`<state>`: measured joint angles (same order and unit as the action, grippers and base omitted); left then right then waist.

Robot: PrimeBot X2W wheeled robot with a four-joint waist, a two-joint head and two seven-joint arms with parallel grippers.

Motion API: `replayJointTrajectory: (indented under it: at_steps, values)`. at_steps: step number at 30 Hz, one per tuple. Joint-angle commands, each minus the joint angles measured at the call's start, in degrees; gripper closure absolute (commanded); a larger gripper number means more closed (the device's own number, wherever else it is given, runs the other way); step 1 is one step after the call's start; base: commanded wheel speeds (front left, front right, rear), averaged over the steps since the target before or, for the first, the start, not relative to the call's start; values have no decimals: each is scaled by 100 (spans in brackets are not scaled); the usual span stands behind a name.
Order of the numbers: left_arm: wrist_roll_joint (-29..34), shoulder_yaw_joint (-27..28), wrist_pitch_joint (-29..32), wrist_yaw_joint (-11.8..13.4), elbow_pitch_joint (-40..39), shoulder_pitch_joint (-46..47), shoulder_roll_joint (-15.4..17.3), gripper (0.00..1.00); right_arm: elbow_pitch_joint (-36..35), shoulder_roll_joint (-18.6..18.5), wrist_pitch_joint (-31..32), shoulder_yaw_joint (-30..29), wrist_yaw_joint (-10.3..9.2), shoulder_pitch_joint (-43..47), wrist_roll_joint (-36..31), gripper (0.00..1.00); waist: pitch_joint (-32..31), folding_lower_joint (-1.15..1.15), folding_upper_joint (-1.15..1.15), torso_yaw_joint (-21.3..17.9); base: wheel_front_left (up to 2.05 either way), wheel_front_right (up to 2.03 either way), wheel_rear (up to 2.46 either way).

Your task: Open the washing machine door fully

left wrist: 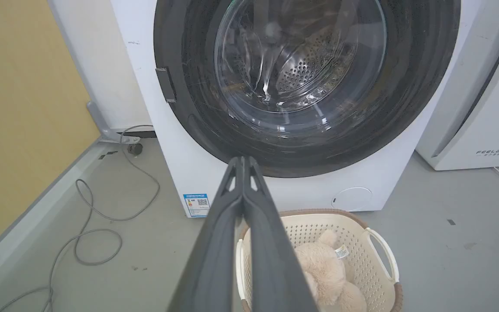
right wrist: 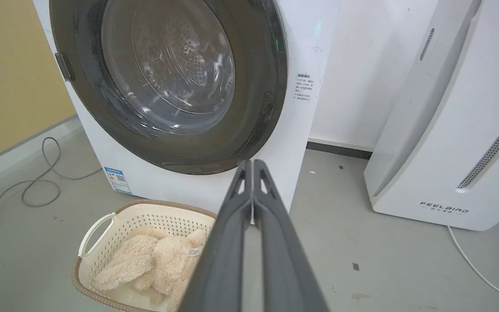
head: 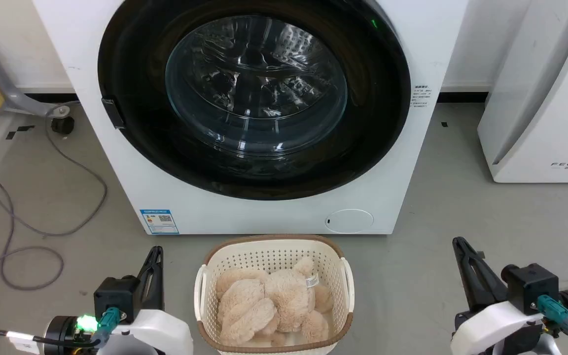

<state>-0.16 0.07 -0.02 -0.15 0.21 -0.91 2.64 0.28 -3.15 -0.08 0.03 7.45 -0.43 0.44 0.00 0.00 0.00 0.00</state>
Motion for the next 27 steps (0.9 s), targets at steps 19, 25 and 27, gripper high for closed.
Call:
replayJointTrajectory:
  at_steps: [19,25,27]
  values:
    - [-131,-155,-137,12,89,78,-2,0,63,1,-136,-35,0,42,143,0,1,0,0,-17,0,0,0]
    - [-185,-225,-209,28,132,106,-1,0,83,3,-208,-37,0,76,208,100,6,0,0,-18,0,0,0]
    - [-204,-247,-233,33,144,117,0,0,87,3,-232,-39,1,84,235,100,8,0,0,-18,0,0,0]
